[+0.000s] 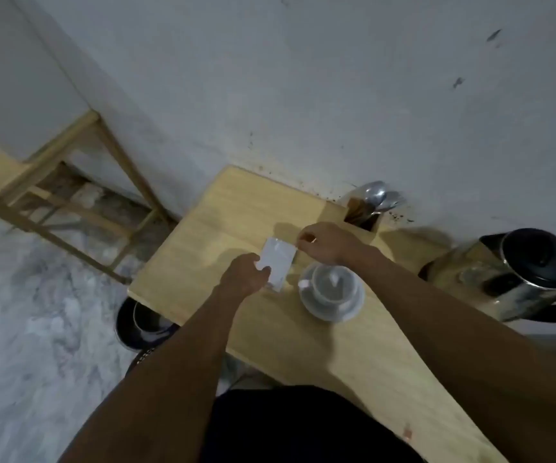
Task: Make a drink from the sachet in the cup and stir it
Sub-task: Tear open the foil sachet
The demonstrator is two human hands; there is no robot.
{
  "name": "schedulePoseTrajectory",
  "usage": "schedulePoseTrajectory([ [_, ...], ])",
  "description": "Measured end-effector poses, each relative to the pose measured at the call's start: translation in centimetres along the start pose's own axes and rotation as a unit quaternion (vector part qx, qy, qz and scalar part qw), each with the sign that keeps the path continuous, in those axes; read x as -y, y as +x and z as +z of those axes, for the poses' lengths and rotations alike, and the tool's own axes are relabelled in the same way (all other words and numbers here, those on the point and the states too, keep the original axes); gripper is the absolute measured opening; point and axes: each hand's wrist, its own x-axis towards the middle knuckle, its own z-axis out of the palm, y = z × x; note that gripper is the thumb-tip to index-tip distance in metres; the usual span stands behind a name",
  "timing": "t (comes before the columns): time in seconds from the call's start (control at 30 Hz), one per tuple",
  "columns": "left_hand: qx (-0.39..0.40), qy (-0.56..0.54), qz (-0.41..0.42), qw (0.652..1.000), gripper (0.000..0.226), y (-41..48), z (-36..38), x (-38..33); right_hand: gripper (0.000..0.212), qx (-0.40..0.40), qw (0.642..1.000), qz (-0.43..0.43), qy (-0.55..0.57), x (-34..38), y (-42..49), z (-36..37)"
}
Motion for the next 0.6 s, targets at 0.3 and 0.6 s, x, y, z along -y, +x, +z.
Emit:
schedulePoseTrajectory([
  [0.3, -0.041, 0.096, 0.011, 0.995, 0.037, 2.6, 1.9, 2.4, 0.052, 0.086, 0.987, 0.133, -0.039, -0.7, 6.3, 4.0],
  [0.6, -0.027, 0.082, 0.044, 0.995, 0.030, 4.2, 1.7, 3.7, 0.029, 0.059, 0.983, 0.170, -0.040, -0.3, 9.2, 6.1],
])
